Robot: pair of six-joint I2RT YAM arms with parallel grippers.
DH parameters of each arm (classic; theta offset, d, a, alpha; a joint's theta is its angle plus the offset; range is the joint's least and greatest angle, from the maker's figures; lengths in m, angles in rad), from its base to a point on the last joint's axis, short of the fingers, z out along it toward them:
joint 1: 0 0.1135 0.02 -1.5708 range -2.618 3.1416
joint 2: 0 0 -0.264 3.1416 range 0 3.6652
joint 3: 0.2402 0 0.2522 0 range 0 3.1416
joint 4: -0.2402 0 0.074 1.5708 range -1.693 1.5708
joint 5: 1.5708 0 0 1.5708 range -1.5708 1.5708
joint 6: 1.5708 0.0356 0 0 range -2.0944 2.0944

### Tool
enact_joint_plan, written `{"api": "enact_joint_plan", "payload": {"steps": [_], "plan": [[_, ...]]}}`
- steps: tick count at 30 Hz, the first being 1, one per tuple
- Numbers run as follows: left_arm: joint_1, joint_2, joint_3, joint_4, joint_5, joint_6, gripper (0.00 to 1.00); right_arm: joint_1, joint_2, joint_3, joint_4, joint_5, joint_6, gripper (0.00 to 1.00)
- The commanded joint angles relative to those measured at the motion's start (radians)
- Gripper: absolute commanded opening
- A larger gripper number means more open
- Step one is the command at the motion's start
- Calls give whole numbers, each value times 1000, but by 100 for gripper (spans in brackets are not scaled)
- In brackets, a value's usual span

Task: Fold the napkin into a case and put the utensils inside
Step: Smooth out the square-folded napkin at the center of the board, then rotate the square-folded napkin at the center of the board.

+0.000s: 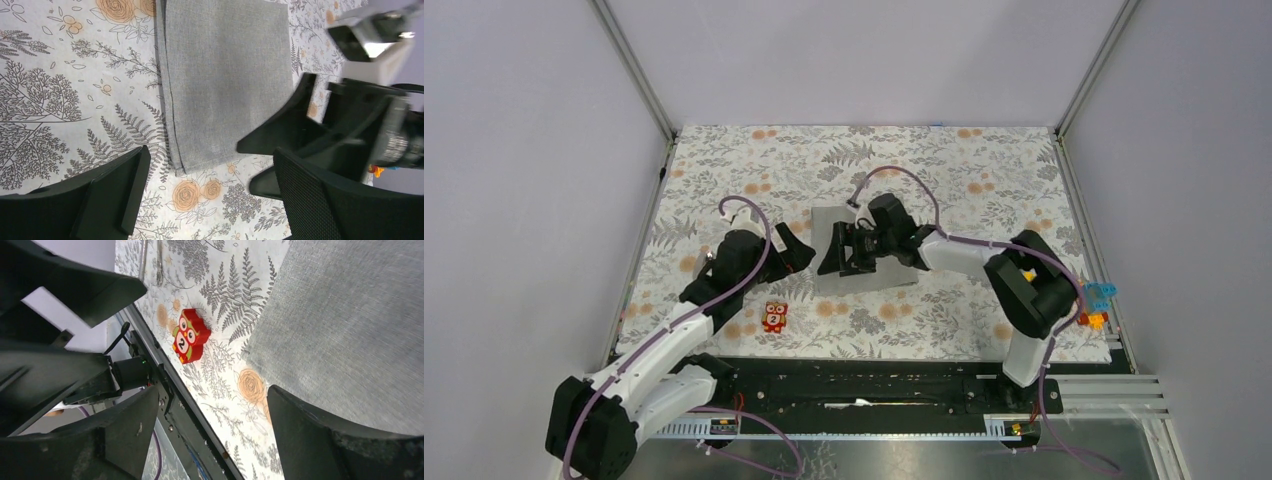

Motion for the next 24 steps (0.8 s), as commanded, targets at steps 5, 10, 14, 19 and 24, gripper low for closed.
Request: {"api": "enact_joint_plan", "payload": {"steps": [5, 10, 14, 19, 24], "plan": [[10, 242, 108, 74, 169, 38, 98, -146, -212, -176, -123, 72, -21, 80], [7, 397, 141, 147, 263, 26, 90, -249, -218, -265, -126, 41, -16, 55], [3, 413, 155, 171, 273, 7, 90, -310, -197, -280, -222, 109, -49, 52], [3, 374, 175, 147, 265, -2, 92, -413, -123, -249, -303, 45, -89, 46], [3, 361, 234, 102, 286, 3, 95, -455, -51, -130, -477, 104, -158, 45]]}}
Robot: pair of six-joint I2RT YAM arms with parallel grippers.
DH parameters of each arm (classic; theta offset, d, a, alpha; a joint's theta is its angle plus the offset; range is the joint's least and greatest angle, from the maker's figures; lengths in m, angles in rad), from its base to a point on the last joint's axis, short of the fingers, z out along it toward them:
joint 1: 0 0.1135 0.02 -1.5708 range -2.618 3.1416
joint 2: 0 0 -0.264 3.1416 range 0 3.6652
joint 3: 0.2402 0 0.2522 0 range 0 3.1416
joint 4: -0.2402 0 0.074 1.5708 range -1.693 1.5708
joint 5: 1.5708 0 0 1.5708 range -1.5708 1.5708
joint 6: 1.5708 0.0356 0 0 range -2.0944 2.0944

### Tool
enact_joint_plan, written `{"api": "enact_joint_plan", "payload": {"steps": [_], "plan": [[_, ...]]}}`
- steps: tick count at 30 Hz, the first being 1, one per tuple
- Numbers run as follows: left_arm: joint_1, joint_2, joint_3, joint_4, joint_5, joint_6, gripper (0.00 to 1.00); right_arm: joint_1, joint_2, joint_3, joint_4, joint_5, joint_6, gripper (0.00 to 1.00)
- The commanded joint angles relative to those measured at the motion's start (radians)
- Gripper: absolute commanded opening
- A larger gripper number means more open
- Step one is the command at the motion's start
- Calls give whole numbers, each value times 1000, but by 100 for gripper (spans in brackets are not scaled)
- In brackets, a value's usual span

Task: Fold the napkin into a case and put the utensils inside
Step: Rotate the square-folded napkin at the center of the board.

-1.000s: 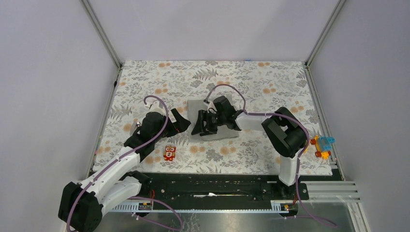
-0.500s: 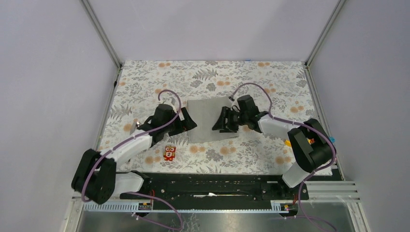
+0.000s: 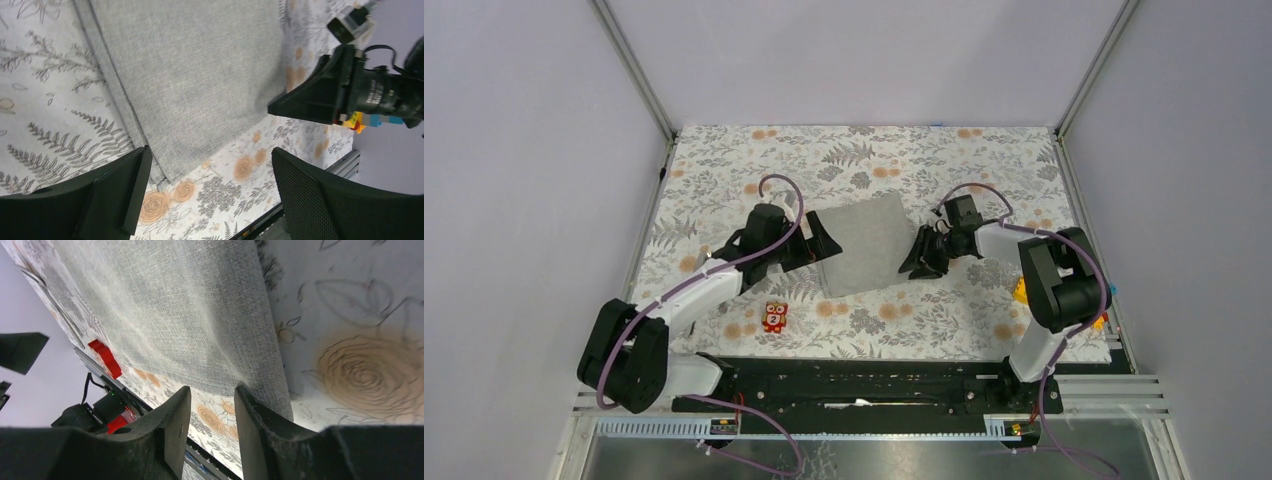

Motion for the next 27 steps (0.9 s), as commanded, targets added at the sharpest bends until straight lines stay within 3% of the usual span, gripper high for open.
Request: {"api": "enact_joint_plan", "payload": {"steps": [1, 4, 7, 10, 15, 21, 27], "plan": [[-2, -22, 96, 12, 41, 10, 96, -38, 69, 100, -195, 104, -110, 45], [-1, 56, 167, -9, 70, 42, 98, -66, 96, 167, -281, 226, -188, 45], [3, 146, 232, 2, 59, 44, 98, -94, 149, 265, -324, 440, -269, 48], [9, 209, 231, 140, 37, -8, 99, -94, 241, 409, -338, 559, -321, 55], [32, 418, 364, 198, 171, -28, 96, -78, 244, 561, -364, 484, -333, 61], [86, 492, 362, 214, 177, -2, 95, -79, 111, 444, -265, 168, -301, 72], [128, 510, 338, 183, 147, 31, 94, -78, 86, 297, -121, -6, -235, 76]]}}
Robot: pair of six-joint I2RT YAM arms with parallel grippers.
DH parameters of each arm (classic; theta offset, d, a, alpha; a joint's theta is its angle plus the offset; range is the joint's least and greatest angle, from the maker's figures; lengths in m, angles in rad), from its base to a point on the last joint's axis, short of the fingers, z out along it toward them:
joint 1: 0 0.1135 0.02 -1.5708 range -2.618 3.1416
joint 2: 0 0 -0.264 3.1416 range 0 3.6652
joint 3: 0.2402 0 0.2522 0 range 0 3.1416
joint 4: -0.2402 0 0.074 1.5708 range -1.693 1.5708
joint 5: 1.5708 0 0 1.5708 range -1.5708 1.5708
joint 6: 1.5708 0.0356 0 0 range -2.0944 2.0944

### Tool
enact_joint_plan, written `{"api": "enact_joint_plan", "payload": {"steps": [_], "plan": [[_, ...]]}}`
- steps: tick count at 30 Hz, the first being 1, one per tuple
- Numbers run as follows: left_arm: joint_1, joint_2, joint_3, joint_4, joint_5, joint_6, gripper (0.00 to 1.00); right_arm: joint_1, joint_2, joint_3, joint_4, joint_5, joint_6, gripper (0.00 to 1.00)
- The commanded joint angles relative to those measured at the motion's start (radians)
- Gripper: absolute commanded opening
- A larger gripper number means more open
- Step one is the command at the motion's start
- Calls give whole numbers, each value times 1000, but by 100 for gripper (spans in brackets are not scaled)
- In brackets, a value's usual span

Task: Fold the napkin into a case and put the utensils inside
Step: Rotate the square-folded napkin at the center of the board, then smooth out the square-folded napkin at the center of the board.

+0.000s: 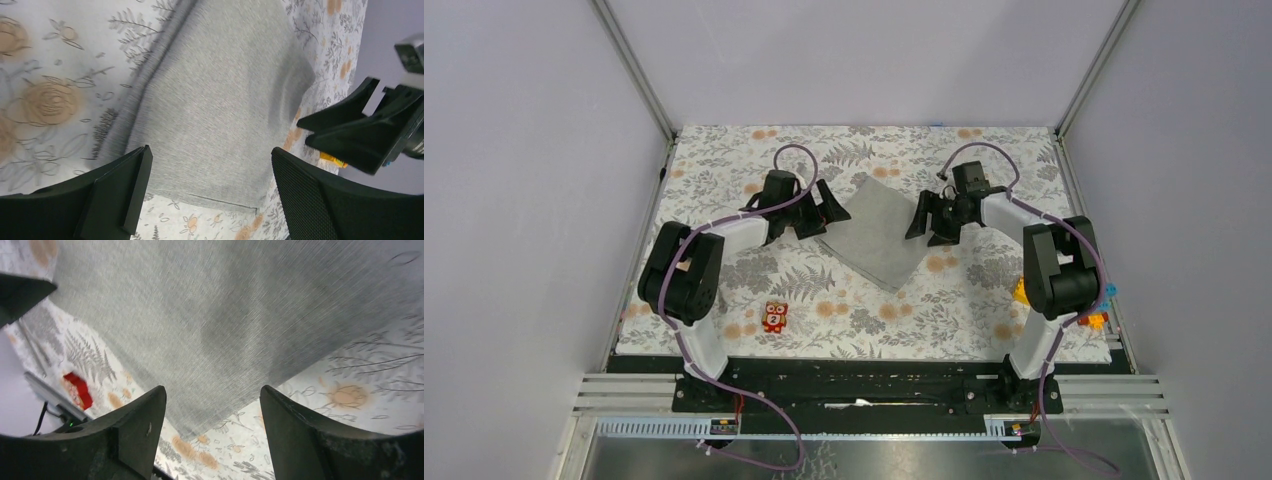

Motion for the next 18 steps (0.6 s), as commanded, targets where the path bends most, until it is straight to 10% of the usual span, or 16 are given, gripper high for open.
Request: {"api": "enact_joint_plan", "payload": {"steps": [1, 18], "plan": [[30, 9, -17, 28, -19, 30, 95, 4, -18, -61, 116, -171, 53, 76], [31, -98, 24, -33, 21, 100, 97, 81, 309, 161, 890, -341, 622, 91]]}}
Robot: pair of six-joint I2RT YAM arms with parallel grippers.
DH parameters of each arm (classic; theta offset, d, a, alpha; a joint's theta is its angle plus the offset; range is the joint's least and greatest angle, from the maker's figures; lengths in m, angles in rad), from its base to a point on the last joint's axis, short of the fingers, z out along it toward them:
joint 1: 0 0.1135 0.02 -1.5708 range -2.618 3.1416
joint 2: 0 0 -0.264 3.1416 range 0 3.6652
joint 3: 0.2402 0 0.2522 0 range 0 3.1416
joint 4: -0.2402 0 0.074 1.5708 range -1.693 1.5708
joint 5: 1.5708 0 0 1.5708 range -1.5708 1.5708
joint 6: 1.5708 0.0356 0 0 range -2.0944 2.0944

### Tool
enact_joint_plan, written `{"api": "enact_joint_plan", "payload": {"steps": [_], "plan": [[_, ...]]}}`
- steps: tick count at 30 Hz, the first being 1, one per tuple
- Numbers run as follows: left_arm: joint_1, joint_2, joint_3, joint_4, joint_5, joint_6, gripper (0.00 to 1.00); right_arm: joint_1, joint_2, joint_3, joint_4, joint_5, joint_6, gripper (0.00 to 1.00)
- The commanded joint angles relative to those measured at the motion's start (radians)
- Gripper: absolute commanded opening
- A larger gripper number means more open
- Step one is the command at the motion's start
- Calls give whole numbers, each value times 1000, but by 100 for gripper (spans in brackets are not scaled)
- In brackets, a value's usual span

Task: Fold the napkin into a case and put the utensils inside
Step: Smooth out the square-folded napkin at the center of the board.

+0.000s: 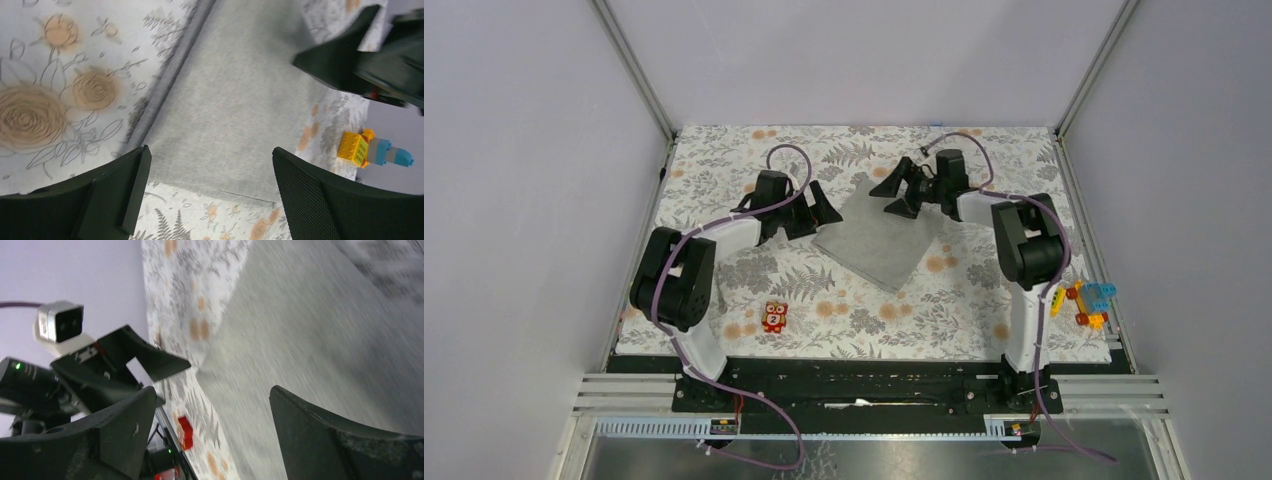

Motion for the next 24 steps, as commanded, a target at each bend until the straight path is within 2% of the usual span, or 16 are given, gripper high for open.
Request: {"api": "enact_joint_plan", "payload": {"steps": [1, 4, 6, 10, 15, 19, 24], "plan": [[-20, -50, 55, 53, 74, 6, 97, 50, 114, 125, 279, -18, 184, 91], [-27, 0, 19, 152, 136, -40, 97, 57, 175, 187, 320, 15, 224, 91], [-24, 55, 22, 160, 149, -49, 97, 60, 220, 243, 333, 15, 248, 91], [-7, 129, 30, 133, 112, -62, 97, 70, 285, 293, 350, 25, 263, 91], [18, 132, 3, 135, 68, -81, 97, 80, 348, 350, 349, 57, 257, 91], [23, 147, 6, 111, 53, -84, 97, 90, 426, 460, 285, 80, 233, 90], [38, 144, -13, 120, 40, -95, 96, 94, 470, 512, 192, 150, 169, 90]]}}
